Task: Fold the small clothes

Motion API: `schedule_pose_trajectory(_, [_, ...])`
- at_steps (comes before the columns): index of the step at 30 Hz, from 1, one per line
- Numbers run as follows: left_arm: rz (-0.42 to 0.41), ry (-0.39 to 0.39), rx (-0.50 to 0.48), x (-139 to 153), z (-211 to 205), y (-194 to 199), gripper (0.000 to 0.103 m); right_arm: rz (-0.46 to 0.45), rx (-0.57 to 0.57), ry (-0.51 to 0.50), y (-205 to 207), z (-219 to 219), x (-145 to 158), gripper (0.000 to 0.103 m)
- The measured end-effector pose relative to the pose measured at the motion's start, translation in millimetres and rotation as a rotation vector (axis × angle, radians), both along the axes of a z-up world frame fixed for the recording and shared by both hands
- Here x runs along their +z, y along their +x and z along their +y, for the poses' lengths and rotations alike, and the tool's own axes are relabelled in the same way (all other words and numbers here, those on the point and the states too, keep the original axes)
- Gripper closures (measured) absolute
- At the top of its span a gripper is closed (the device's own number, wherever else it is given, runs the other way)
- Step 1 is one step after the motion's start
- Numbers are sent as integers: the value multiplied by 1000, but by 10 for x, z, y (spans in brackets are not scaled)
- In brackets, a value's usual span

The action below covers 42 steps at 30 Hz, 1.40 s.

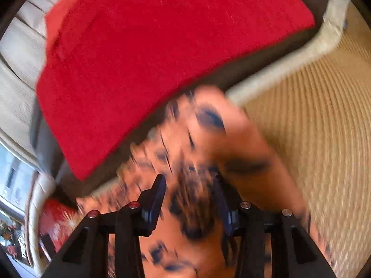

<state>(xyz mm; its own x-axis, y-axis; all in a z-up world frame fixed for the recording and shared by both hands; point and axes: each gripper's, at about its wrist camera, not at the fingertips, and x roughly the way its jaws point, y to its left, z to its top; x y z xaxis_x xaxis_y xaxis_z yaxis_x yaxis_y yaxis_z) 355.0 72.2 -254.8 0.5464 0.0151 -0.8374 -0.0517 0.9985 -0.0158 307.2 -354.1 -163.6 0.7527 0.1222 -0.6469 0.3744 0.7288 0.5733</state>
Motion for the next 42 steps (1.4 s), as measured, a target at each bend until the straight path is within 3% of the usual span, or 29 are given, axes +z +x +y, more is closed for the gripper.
schedule_pose_trajectory(2, [-47,80,-13,65,-50,11,5,2,-38,-25,182,-128,-1,56])
schedule_pose_trajectory(3, [-49,168,-27,24,-111,28,5,35,-40,-13,255,-197,-59,55])
schedule_pose_trajectory(4, [-36,208,-31,-6,-134,48,5,99,-14,34,372,-264,-225,54])
schedule_pose_trajectory(5, [-13,222,-36,-63,-144,66,5,107,-2,54,413,-281,-298,55])
schedule_pose_trajectory(9, [-44,106,-19,74,-44,2,5,50,17,18,289,-114,-37,53])
schedule_pose_trajectory(12, [-91,65,-18,234,20,-160,5,-7,130,71,168,212,108,51])
schedule_pose_trajectory(16, [-69,-8,27,261,219,-398,5,-2,322,75,7,889,243,51])
schedule_pose_trajectory(21, [-12,-103,98,185,504,-681,5,1,435,149,-56,1456,116,51])
schedule_pose_trajectory(25, [4,-135,75,104,494,-786,7,91,457,167,-144,1698,-252,51])
schedule_pose_trajectory(27, [21,-117,43,59,388,-807,35,175,466,122,-70,1749,-467,55])
schedule_pose_trajectory(28, [42,-120,30,16,357,-801,60,169,465,111,-81,1753,-478,56])
schedule_pose_trajectory(29, [56,-147,14,-32,341,-798,71,170,464,115,-94,1753,-446,55])
schedule_pose_trajectory(30, [61,-180,20,-55,344,-814,71,167,473,124,-97,1770,-434,55])
schedule_pose_trajectory(33, [28,-205,49,21,300,-965,71,85,480,147,-108,1748,-324,54])
schedule_pose_trajectory(34, [17,-228,71,42,321,-1006,65,48,490,145,-111,1744,-271,54])
schedule_pose_trajectory(35, [16,-263,102,44,361,-1047,46,22,501,142,-101,1754,-238,54])
schedule_pose_trajectory(37, [7,-332,161,16,432,-1104,20,16,513,134,-55,1756,-215,54])
schedule_pose_trajectory(40, [74,-407,140,-108,394,-1047,19,159,519,115,112,1828,-456,54])
schedule_pose_trajectory(42, [102,-442,121,-198,318,-957,19,169,551,41,172,1964,-467,57])
